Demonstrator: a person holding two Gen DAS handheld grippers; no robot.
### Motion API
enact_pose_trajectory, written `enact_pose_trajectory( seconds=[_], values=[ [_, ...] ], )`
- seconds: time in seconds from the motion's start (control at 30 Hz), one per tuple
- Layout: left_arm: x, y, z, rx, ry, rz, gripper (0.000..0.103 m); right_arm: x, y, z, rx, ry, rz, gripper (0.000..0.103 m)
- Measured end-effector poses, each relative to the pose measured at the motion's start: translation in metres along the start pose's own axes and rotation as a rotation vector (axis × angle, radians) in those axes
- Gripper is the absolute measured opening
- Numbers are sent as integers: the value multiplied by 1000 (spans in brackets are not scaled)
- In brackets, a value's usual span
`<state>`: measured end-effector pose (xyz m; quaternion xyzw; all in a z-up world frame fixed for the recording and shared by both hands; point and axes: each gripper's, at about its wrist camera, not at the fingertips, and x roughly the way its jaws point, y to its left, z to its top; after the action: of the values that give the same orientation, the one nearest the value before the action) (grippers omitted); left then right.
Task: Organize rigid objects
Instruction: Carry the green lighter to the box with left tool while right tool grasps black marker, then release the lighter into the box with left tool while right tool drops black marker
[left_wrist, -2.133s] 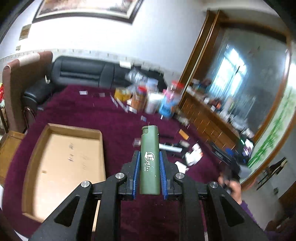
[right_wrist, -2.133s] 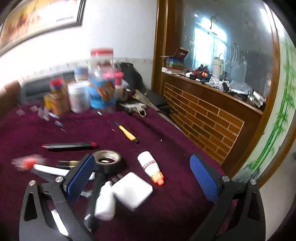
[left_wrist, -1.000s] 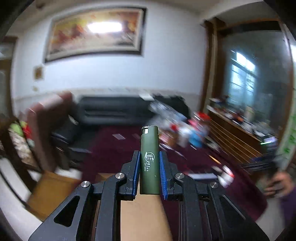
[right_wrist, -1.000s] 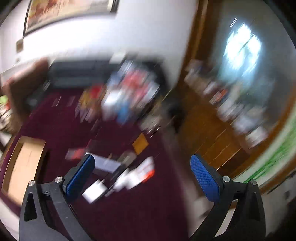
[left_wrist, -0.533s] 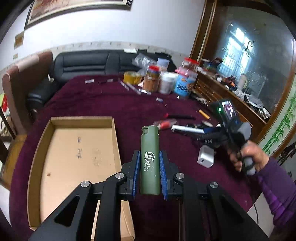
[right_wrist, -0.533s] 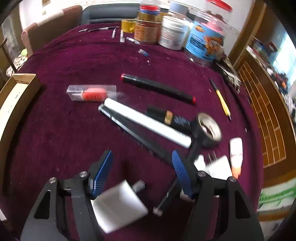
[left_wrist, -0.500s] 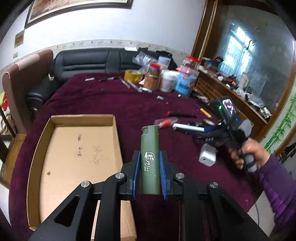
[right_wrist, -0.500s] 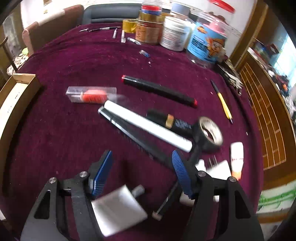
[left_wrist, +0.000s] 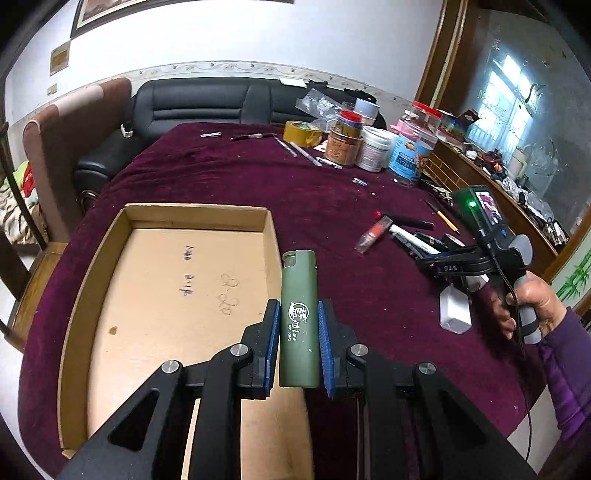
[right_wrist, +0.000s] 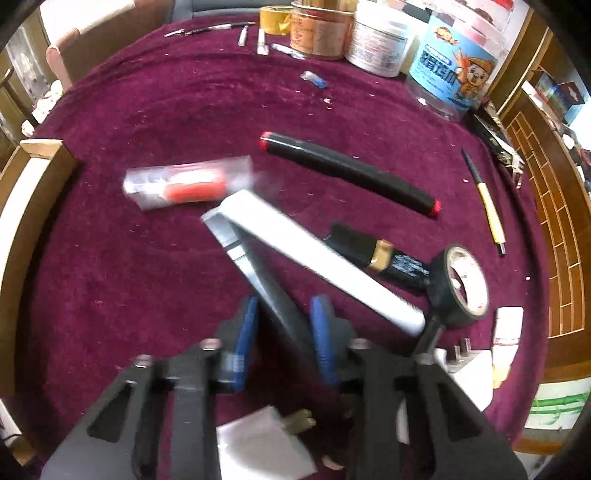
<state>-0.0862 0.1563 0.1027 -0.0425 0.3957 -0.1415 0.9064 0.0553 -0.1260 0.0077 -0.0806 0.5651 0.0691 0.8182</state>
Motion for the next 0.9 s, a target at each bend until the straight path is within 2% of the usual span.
enact_pose_trajectory(
  seconds=[0.03,0.13,0.27,0.4,0.5,0.57,0.7,0.9],
  values=[
    [-4,4,1,-4,-5,7,17,-2,1,1,8,-8,-5,14],
    [-13,16,7,-6,-17,30,17,-25,-9,3,103,-63,70,12],
    [-11,30,21,-10,-26,58,17,-68,-10,5,189,-141,228,12],
    [13,51,39,-64,9,54,17,-81,28,12,196,-129,397,12],
    [34,64,47,-104,41,39,17,-75,65,20,220,-93,558,12],
    [51,73,53,-125,55,44,17,-65,88,31,233,-64,635,12],
    [85,92,59,-192,95,47,17,-44,146,51,222,-8,650,13],
    [125,109,58,-228,165,65,16,-16,187,68,247,19,563,13]
  ],
)
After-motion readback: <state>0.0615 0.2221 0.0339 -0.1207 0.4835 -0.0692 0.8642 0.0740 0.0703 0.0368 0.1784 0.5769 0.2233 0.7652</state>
